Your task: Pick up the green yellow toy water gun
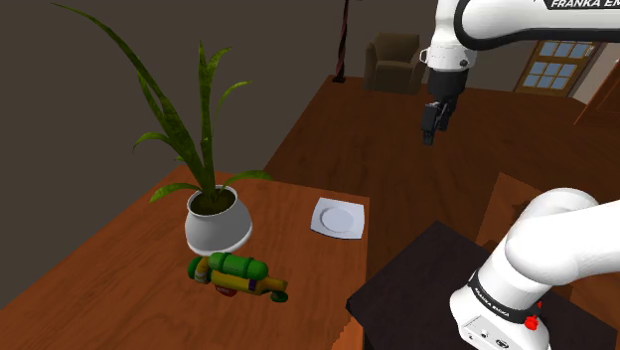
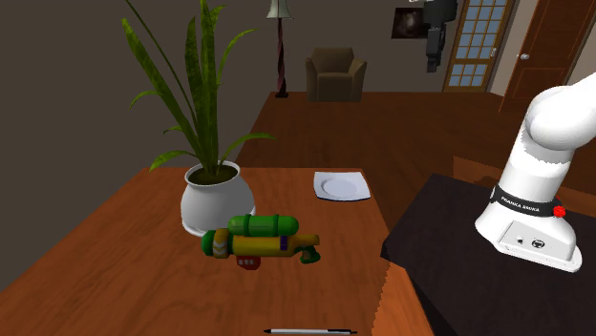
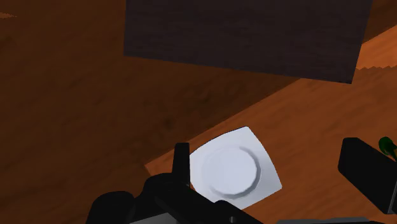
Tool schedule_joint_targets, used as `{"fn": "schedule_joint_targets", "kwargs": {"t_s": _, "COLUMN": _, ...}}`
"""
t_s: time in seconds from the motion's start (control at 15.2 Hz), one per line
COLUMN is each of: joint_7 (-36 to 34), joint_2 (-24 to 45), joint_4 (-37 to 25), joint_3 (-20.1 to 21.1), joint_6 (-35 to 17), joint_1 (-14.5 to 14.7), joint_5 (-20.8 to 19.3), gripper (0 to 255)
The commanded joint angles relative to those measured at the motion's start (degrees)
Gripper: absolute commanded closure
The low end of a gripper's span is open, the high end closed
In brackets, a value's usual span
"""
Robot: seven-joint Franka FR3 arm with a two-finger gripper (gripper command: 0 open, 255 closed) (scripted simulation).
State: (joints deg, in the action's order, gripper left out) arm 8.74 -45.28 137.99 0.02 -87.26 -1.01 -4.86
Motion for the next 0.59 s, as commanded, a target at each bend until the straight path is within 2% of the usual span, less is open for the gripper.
{"fn": "schedule_joint_targets", "kwargs": {"t_s": 0.0, "joint_7": 0.0, "joint_2": 0.0, "joint_4": 0.0, "joint_3": 0.0, "joint_6": 0.0, "joint_1": 0.0, "joint_5": 0.0, "gripper": 0}}
{"fn": "schedule_joint_targets", "kwargs": {"t_s": 0.53, "joint_7": -5.4, "joint_2": 8.7, "joint_4": 2.2, "joint_3": 6.6, "joint_6": -11.0, "joint_1": 4.1, "joint_5": 4.8, "gripper": 0}}
